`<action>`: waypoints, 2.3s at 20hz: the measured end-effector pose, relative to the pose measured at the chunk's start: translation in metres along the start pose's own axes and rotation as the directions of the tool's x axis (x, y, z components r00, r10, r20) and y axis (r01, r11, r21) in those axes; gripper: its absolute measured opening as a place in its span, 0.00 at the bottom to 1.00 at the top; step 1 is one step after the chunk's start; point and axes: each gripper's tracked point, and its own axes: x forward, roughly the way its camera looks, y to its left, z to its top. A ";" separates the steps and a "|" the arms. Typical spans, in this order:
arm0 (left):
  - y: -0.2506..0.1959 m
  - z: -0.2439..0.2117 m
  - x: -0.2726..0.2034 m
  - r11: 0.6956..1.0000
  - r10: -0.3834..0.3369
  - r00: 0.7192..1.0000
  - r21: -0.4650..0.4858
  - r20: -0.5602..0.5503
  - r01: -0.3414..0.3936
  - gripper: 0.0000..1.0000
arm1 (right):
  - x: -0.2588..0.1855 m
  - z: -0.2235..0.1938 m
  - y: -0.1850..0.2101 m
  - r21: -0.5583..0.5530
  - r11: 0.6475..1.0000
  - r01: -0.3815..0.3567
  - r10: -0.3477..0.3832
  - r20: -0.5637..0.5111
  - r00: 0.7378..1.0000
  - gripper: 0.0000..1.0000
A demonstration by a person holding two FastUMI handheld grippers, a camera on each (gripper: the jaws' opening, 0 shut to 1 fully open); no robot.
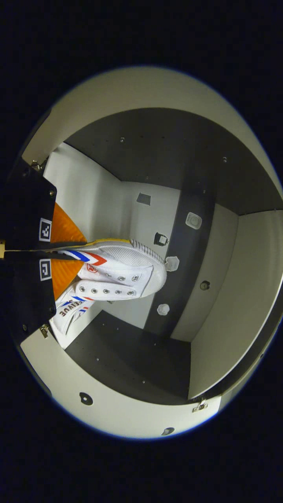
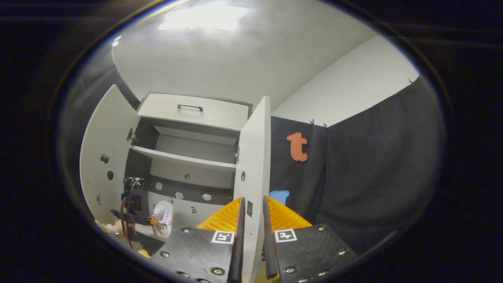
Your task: Grab one shoe with the right hand and put it into the shoe cabinet, grab the other shoe with the left hand and put it into the shoe cabinet; then close the right door with the right hand and the left door with the left hand.
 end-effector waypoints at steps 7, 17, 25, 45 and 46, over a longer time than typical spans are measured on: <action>0.001 -0.015 0.013 0.999 0.036 0.995 0.022 -0.090 -0.035 0.02 | -0.004 -0.001 -0.020 -0.025 0.998 0.060 -0.060 -0.009 0.998 0.23; 0.027 -0.038 0.041 0.990 0.131 0.975 0.080 -0.177 -0.119 0.03 | -0.018 0.008 -0.042 -0.039 0.995 0.096 -0.096 0.013 0.995 0.23; 0.022 -0.017 0.011 0.981 0.160 0.977 0.133 -0.141 -0.142 0.33 | -0.024 0.006 -0.063 -0.024 0.994 0.106 -0.107 -0.008 0.994 0.23; -0.091 0.117 -0.283 0.975 0.090 0.930 0.159 0.357 -0.155 0.31 | 0.020 -0.034 -0.066 0.101 0.986 -0.131 0.136 -0.051 0.989 0.23; -0.091 0.116 -0.294 0.973 0.098 0.929 0.162 0.356 -0.165 0.31 | 0.024 -0.037 -0.069 0.116 0.984 -0.134 0.141 -0.052 0.989 0.23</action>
